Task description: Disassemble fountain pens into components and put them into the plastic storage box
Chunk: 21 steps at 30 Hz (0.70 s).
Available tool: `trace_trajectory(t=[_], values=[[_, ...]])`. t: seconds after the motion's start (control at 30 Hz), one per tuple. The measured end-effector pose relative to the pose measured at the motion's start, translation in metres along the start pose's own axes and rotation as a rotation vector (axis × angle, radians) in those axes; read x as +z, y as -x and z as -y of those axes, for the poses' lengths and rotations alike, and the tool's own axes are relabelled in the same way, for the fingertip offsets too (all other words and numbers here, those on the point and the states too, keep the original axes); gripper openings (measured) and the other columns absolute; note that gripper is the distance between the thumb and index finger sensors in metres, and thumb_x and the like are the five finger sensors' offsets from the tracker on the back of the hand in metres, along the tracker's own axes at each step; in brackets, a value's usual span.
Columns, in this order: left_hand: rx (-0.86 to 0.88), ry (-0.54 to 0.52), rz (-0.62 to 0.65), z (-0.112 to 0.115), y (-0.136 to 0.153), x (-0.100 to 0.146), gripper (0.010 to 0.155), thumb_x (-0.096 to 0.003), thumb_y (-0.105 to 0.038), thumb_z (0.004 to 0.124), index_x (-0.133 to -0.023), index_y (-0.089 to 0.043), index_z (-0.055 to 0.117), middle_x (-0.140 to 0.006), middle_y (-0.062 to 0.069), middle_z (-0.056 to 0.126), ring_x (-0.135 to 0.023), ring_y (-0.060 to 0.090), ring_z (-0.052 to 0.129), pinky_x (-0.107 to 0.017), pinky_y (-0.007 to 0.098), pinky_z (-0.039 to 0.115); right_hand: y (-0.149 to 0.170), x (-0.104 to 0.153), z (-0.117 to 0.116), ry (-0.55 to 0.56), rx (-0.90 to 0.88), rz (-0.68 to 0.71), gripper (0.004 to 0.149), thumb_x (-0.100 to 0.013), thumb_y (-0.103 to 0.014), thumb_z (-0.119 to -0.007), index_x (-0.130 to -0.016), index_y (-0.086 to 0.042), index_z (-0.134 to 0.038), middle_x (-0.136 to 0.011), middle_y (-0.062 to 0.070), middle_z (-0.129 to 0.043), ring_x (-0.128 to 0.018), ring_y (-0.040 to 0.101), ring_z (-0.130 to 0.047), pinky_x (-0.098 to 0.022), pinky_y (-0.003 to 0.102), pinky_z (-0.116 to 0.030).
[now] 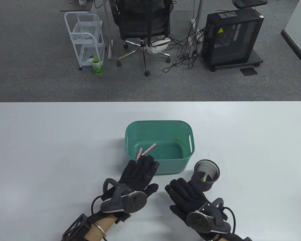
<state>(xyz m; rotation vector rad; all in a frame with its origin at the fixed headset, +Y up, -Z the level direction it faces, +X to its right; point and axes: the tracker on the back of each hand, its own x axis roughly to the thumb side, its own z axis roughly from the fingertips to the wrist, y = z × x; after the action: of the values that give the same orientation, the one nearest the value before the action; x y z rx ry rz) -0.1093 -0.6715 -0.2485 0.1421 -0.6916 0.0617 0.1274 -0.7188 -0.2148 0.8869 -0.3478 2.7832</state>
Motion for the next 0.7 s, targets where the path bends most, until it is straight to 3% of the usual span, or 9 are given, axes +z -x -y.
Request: trace_trajectory(t=[0.5,0.7], values=[[-0.002,-0.022,-0.046,0.035,-0.002,0.049,0.073,-0.0694,-0.05,0.042,-0.129,-0.011,0.027,-0.134,0.016,0.026,-0.122,0.039,0.027,-0.087,0.057,0.023,-0.003,0.0,-0.001,-0.013,-0.004,0.009,0.066,-0.056,-0.052,-0.054,-0.116,-0.025,-0.049,-0.121,0.004,-0.046,-0.111,0.028,-0.048,-0.083,0.046,-0.036],[-0.016,0.012,-0.045,0.04,-0.001,0.053,0.073,-0.0687,-0.051,0.04,-0.128,-0.012,0.023,-0.134,0.016,0.024,-0.122,0.039,0.025,-0.087,0.056,0.021,-0.003,-0.001,-0.002,-0.02,-0.008,0.011,0.066,-0.056,-0.052,-0.054,-0.115,-0.025,-0.049,-0.121,0.004,-0.046,-0.111,0.028,-0.048,-0.083,0.046,-0.036]])
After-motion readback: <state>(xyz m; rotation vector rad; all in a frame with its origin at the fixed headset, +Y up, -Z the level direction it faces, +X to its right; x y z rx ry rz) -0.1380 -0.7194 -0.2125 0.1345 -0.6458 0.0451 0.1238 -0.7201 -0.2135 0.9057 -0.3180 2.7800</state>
